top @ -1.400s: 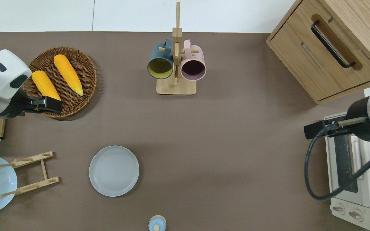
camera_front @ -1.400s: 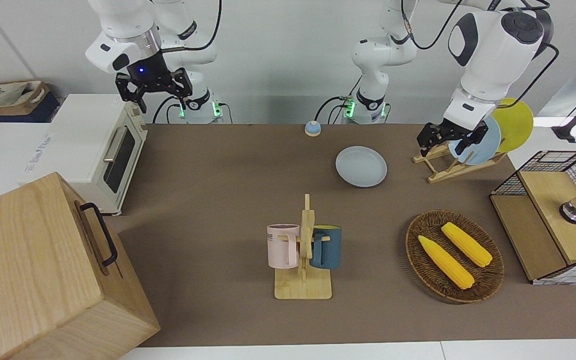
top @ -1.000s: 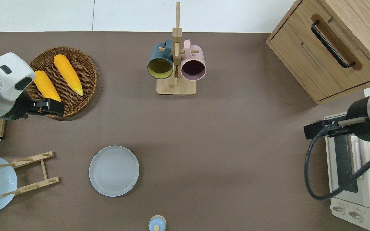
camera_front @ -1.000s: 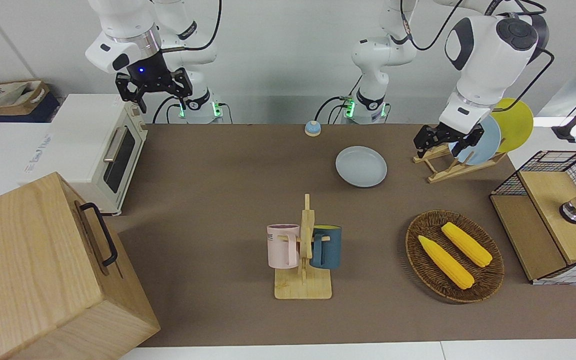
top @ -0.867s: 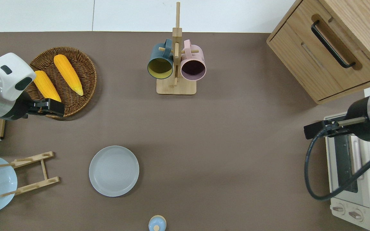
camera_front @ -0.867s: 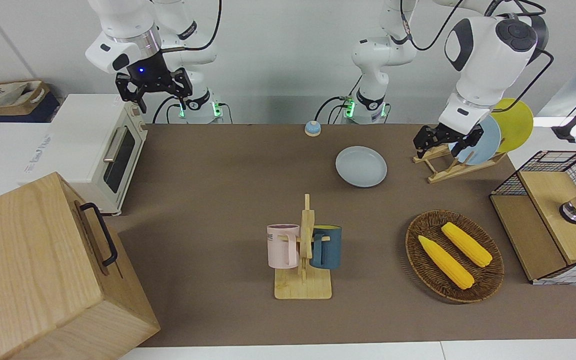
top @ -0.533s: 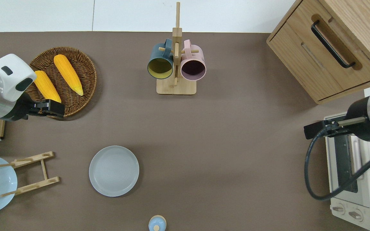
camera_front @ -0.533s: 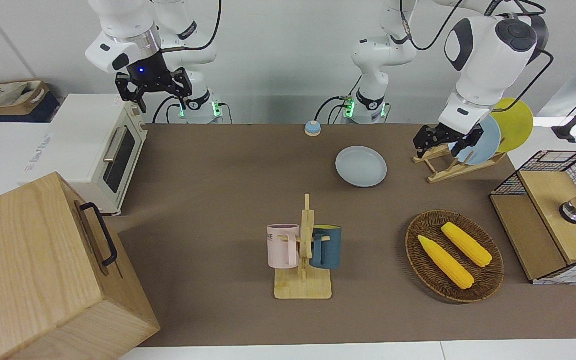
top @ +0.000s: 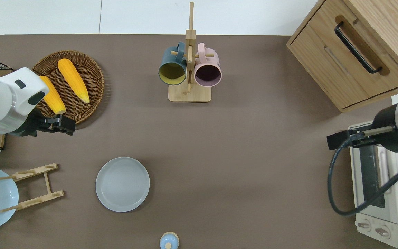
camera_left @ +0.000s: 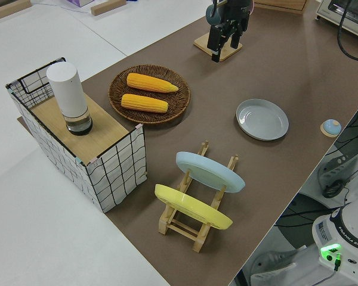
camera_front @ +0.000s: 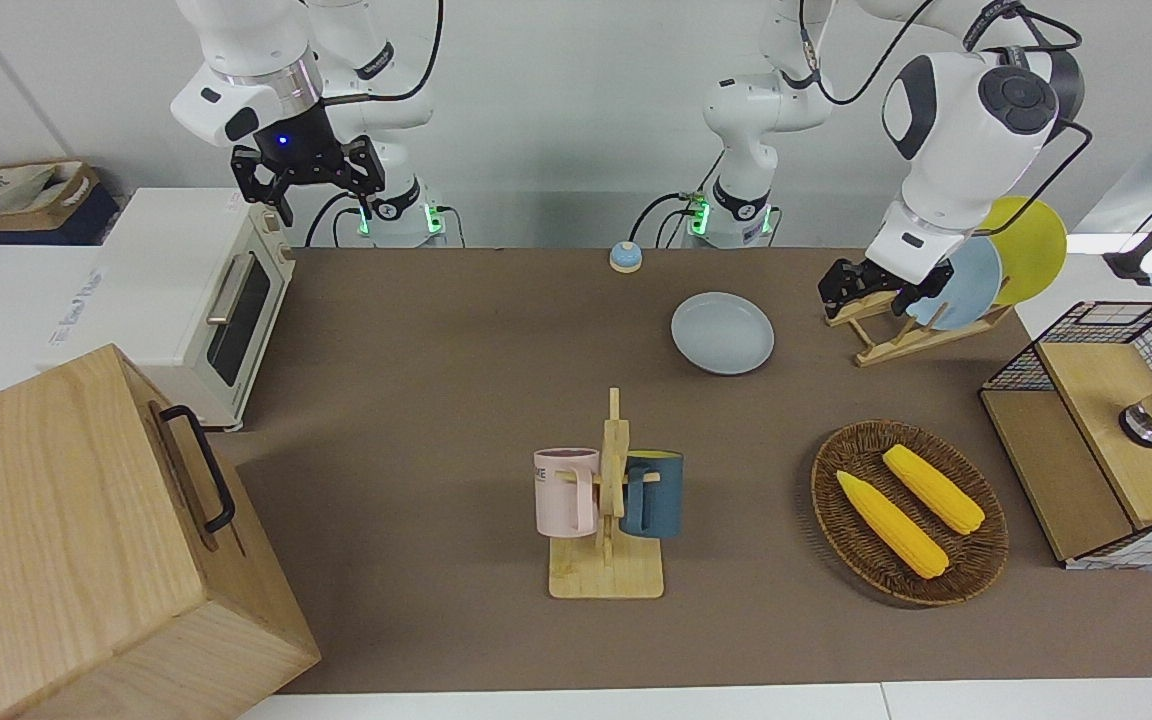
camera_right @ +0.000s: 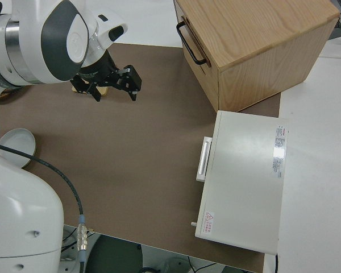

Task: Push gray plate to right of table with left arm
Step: 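Move the left gripper down toward the gray plate's near edge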

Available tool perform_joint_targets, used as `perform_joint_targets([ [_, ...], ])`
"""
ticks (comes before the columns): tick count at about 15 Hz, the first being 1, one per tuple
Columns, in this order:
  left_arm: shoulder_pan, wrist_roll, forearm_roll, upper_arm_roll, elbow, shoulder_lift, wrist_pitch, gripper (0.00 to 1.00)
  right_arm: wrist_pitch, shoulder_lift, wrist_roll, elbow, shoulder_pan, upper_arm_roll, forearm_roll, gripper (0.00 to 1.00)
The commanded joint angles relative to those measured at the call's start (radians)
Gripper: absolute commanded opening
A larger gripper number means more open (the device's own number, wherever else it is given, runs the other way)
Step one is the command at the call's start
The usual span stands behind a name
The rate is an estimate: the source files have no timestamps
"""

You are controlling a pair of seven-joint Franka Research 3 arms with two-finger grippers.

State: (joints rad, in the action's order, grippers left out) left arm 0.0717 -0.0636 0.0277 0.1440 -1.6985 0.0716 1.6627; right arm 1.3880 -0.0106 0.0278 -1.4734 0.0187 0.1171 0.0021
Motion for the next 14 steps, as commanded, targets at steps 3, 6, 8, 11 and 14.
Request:
perform_joint_targets([
  [3, -0.015, 0.002, -0.005, -0.001, -0.09, -0.039, 0.026, 0.99, -0.012, -0.006, 0.0, 0.004, -0.02, 0.015, 0.01, 0.983],
  [6, -0.017, 0.002, -0.003, 0.0, -0.205, -0.094, 0.124, 0.99, -0.012, -0.006, 0.0, 0.004, -0.02, 0.013, 0.01, 0.983],
  [8, -0.015, 0.002, -0.011, 0.002, -0.298, -0.14, 0.201, 0.99, -0.012, -0.006, 0.001, 0.004, -0.02, 0.013, 0.01, 0.983],
  [11, -0.017, 0.013, -0.012, 0.002, -0.368, -0.151, 0.259, 0.99, -0.014, -0.006, 0.0, 0.004, -0.02, 0.015, 0.01, 0.983],
  [14, -0.017, 0.014, -0.012, 0.003, -0.447, -0.167, 0.356, 0.99, -0.012, -0.006, 0.0, 0.004, -0.02, 0.013, 0.01, 0.983],
])
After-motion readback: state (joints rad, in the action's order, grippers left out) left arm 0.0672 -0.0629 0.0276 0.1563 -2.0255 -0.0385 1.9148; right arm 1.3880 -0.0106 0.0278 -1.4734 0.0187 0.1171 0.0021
